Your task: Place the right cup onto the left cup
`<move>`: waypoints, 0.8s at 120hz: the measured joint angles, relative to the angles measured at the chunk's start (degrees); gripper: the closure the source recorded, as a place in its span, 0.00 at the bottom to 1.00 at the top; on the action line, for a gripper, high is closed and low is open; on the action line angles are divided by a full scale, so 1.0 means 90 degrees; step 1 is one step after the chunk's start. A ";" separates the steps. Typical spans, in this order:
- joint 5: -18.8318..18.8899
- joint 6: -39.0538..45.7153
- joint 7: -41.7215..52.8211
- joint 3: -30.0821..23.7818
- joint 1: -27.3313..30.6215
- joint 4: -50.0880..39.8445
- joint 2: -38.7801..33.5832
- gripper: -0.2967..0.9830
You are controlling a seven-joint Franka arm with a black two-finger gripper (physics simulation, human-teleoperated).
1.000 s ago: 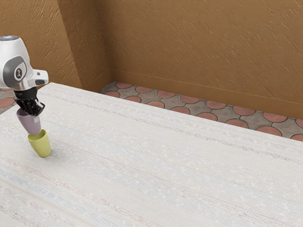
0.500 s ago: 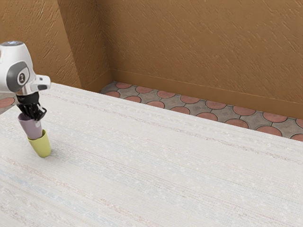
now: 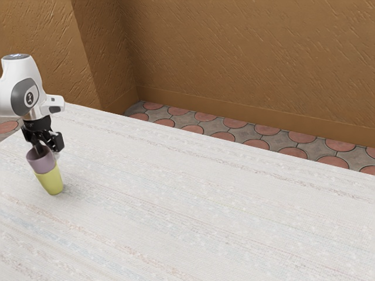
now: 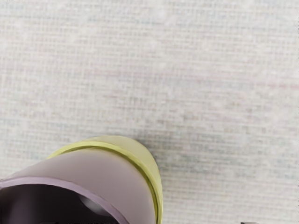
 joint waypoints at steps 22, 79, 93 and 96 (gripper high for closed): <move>-0.0009 -0.0201 0.0010 -0.0030 -0.0026 -0.0014 -0.0449 0.29; -0.0284 -0.1155 0.0009 -0.1404 0.0351 0.1257 -0.0398 0.24; -0.0370 -0.1542 -0.0019 -0.1713 -0.0449 0.2121 0.0038 0.24; -0.0382 -0.1634 -0.0038 -0.1757 -0.0512 0.2277 0.0094 0.24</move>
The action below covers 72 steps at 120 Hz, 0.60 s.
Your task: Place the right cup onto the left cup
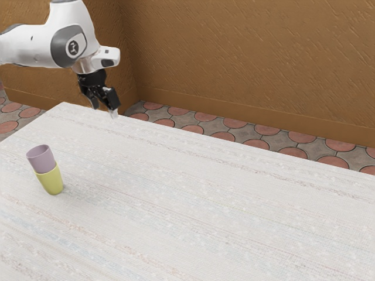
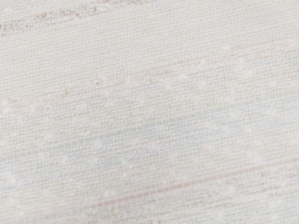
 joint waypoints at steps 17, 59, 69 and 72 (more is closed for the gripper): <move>-0.0032 -0.0463 -0.0137 -0.0130 0.0065 0.0587 0.0088 0.23; -0.0037 -0.1340 -0.0386 -0.0412 0.0053 0.1350 0.0030 0.23; -0.0038 -0.1429 -0.0425 -0.0414 0.0055 0.1355 0.0032 0.23; -0.0039 -0.1450 -0.0435 -0.0414 0.0055 0.1355 0.0033 0.23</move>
